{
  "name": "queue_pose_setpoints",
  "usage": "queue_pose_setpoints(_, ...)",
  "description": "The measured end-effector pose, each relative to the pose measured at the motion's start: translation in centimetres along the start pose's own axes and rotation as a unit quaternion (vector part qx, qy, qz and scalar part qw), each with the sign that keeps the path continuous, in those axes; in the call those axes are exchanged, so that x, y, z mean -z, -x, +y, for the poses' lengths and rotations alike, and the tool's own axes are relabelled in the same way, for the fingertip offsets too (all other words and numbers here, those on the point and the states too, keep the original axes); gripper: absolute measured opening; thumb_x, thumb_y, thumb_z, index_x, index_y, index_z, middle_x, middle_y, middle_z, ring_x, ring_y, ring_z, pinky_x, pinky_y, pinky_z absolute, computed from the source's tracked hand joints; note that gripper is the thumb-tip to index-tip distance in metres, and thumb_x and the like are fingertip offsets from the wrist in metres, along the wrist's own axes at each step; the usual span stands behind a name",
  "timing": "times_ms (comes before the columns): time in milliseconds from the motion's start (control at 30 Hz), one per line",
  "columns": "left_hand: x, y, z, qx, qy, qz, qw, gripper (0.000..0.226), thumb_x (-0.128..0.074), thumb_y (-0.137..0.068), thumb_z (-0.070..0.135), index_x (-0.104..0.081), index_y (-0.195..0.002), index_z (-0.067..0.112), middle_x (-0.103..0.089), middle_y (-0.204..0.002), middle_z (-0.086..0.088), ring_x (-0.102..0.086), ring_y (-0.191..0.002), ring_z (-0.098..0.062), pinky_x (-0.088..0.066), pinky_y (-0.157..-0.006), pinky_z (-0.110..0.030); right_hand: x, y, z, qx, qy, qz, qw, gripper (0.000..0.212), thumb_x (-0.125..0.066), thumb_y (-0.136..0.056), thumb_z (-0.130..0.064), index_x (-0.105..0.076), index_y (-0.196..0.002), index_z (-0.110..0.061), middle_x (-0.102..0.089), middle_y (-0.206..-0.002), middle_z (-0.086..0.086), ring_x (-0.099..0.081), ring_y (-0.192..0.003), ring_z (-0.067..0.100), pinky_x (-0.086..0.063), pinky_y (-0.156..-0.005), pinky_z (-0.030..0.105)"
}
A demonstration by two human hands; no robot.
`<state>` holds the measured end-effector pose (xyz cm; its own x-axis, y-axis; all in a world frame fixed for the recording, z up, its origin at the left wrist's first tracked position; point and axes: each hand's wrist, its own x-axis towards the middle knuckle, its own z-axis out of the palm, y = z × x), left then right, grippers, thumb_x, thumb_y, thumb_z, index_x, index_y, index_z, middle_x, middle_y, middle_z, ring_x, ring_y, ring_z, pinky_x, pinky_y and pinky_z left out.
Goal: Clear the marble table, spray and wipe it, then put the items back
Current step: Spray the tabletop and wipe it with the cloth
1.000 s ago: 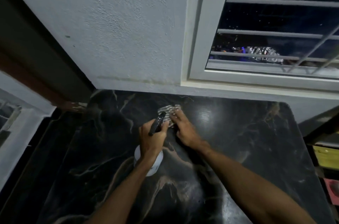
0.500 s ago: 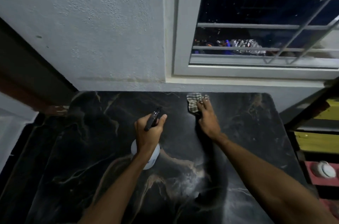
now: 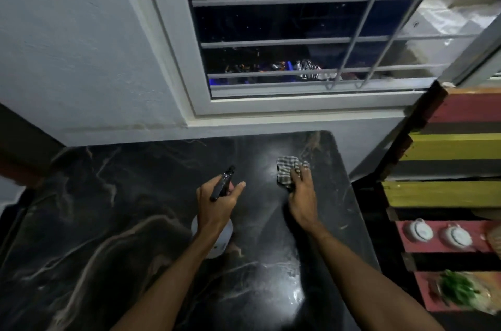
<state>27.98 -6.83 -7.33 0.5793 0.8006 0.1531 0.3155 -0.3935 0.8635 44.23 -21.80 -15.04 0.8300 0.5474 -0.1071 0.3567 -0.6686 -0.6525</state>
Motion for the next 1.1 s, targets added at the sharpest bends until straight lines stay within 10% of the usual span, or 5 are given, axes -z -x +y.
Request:
queue_pose_setpoints(167,-4.2,1.3,2.5,-0.003,0.005,0.007,1.000,0.043,-0.083,-0.081,0.008,-0.050,-0.054,0.001,-0.053,-0.049,-0.008,-0.054,-0.047,-0.026,-0.048,-0.049,-0.041,1.7,1.3,2.8,0.221,0.047,-0.123,0.966,0.073,-0.042,-0.080,0.010,-0.041,-0.150,-0.011,-0.020,-0.166,0.008,-0.017,-0.155,0.024,-0.023,-0.126,0.039)
queue_pose_setpoints(300,-7.2,1.2,4.3,0.014,0.029,-0.012,0.999,0.042,-0.091,-0.073,0.019,-0.055,-0.057,0.003,-0.057,-0.052,-0.004,-0.057,-0.051,-0.019,-0.051,-0.054,-0.030,5.3,-1.5,5.9,0.035,0.002,-0.018,0.999,0.076,-0.045,-0.072,0.015,-0.049,-0.144,-0.009,-0.027,-0.163,0.010,-0.022,-0.153,0.028,-0.022,-0.126,0.037)
queue_pose_setpoints(767,-12.6,-2.7,5.0,0.036,0.040,-0.009,0.999,0.029,-0.081,-0.079,0.007,-0.058,-0.061,0.004,-0.060,-0.056,-0.007,-0.058,-0.052,-0.023,-0.049,-0.052,-0.035,6.0,-9.1,5.1,-0.020,0.004,0.039,0.999,0.060,-0.047,-0.092,0.004,-0.041,-0.149,-0.010,-0.020,-0.165,0.009,-0.015,-0.154,0.028,-0.023,-0.125,0.047)
queue_pose_setpoints(900,-11.9,-4.4,4.7,0.008,0.036,0.004,0.999,0.030,-0.087,-0.076,0.008,-0.059,-0.063,0.005,-0.061,-0.058,0.001,-0.058,-0.054,-0.009,-0.047,-0.054,-0.023,2.1,-8.5,2.0,0.175,0.016,-0.082,0.981,0.057,-0.046,-0.092,0.003,-0.044,-0.147,-0.009,-0.032,-0.160,0.010,-0.028,-0.149,0.026,-0.026,-0.124,0.043)
queue_pose_setpoints(1100,-9.1,-7.0,2.4,-0.015,0.026,0.031,0.999,0.032,-0.085,-0.080,0.012,-0.057,-0.064,0.005,-0.060,-0.059,-0.003,-0.060,-0.055,-0.017,-0.051,-0.056,-0.033,0.6,-13.7,-0.1,0.139,0.036,-0.037,0.989,0.068,-0.047,-0.085,0.008,-0.038,-0.150,-0.009,-0.023,-0.163,0.013,-0.017,-0.152,0.030,-0.019,-0.127,0.040)
